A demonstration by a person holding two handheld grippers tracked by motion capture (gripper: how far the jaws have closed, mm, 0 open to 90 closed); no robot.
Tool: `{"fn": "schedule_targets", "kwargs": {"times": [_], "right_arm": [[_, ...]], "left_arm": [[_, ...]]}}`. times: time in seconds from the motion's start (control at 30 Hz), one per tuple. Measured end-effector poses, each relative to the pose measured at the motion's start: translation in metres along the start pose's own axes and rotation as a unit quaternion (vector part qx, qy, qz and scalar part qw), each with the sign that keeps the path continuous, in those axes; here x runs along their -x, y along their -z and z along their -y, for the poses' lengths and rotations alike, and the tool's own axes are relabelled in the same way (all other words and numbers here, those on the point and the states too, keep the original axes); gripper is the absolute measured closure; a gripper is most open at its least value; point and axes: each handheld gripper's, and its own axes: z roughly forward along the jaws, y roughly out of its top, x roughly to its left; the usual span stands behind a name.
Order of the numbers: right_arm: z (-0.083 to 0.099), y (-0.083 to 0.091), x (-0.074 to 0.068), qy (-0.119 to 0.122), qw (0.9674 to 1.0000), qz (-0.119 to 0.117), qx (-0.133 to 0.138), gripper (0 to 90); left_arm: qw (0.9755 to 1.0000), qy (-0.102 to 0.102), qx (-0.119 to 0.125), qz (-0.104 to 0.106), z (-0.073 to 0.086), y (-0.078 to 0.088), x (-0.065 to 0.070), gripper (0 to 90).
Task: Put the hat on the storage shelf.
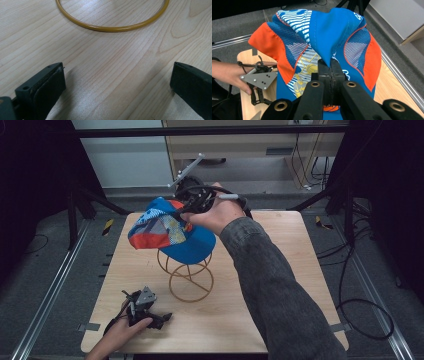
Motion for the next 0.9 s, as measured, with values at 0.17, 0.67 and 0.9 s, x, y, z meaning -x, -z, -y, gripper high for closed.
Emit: {"fn": "schedule_targets", "kwargs": {"times": [0.17,0.67,0.9], "right_arm": [[-0.001,-0.011,0.0,0.003,0.9999,0.0,-0.013,90.0],[0.007,-0.027,-0.001,0.002,0.999,0.002,-0.045,90.0],[0.011,-0.033,0.0,0.0,0.9985,0.0,-0.054,90.0]], "left_arm": [[1.0,0.0,0.001,0.0,0.0,0.0,0.0,0.0],[1.0,0.001,0.001,0.0,0.0,0.0,0.0,0.0],[1.0,0.001,0.002,0.001,0.0,0.0,0.0,0.0]]}}
